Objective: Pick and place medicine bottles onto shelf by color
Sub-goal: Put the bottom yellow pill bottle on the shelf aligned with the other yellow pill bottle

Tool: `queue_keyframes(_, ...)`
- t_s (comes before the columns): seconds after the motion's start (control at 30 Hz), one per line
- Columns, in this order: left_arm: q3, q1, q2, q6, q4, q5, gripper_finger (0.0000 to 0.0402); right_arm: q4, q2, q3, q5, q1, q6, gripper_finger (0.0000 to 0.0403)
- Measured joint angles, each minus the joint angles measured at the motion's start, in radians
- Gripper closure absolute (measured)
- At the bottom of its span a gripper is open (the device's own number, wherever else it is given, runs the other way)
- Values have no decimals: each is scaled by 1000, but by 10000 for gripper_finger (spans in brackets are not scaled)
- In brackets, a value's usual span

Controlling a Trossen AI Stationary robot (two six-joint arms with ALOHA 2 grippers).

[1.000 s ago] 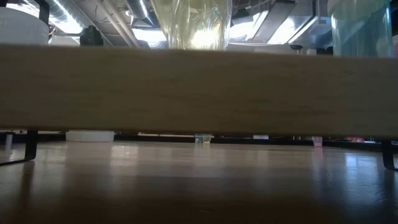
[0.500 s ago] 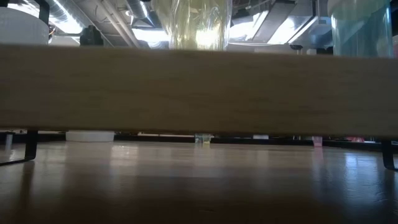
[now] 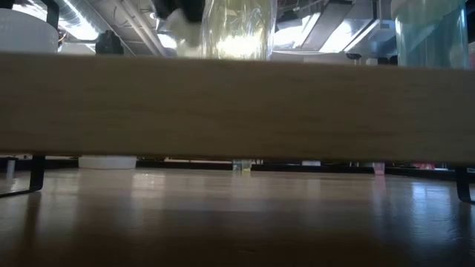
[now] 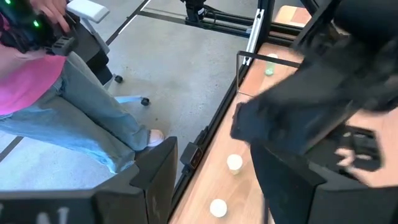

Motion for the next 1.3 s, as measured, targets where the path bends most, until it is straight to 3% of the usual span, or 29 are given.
queue_keyframes(0.17, -1, -9, 40, 2, 8, 38, 290, 1, 0, 0, 0, 0, 0, 196)
queue_keyframes(0.93, -1, -9, 40, -29, 6, -9, 289, 2, 0, 0, 0, 0, 0, 196)
queue_keyframes(1.3, -1, -10, 40, -33, 2, -4, 255, 2, 0, 0, 0, 0, 1, 196)
